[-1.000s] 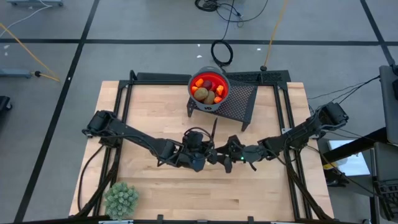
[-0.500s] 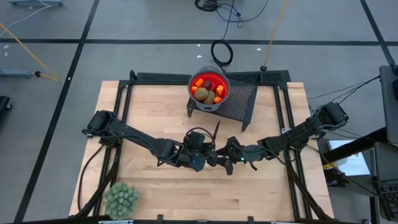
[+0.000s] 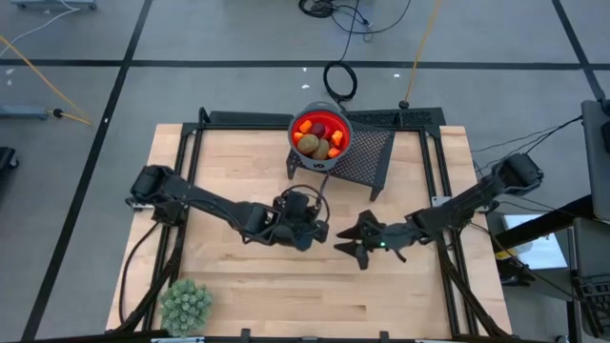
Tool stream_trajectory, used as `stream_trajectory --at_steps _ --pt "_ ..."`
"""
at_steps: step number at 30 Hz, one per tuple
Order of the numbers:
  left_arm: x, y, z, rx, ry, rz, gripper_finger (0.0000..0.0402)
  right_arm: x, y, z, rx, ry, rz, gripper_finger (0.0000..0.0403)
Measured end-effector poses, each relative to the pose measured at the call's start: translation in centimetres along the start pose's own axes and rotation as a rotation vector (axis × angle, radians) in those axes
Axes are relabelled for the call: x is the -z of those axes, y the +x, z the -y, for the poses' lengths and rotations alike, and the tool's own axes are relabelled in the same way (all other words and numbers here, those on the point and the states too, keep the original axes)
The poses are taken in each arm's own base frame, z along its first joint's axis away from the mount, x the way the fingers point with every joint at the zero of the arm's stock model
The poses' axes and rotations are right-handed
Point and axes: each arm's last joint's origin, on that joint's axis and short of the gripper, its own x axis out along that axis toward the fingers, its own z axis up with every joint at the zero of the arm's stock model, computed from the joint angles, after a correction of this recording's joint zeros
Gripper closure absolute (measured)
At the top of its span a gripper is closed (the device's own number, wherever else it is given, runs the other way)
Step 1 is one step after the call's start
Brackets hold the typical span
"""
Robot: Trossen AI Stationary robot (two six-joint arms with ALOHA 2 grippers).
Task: Pick & Place Fruit
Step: Put the knife on the shelf to the right of the strainer bowl
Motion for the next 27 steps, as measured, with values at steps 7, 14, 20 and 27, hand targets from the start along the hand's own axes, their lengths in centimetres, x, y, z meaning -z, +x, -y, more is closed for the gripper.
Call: stream_trajectory --at_steps 7,14,20,27 --pt "-1.8 -0.7 0.1 0.046 -0.067 0.041 0.0380 1.5 -1.8 0.9 0.025 0.052 0.096 0.0190" --pt "-3.2 -0.7 1.7 0.220 -0.188 0.085 0.0380 1.2 -1.8 0.7 0.035 0.016 0.279 0.0190" --pt "-3.4 -0.8 2.1 0.248 -0.207 0.117 0.0380 0.4 -1.4 1.0 0.043 0.003 0.315 0.0190" --pt "-2.9 -0.2 2.0 0.209 -0.195 0.138 0.0380 0.2 -1.3 1.1 0.029 0.002 0.305 0.0190"
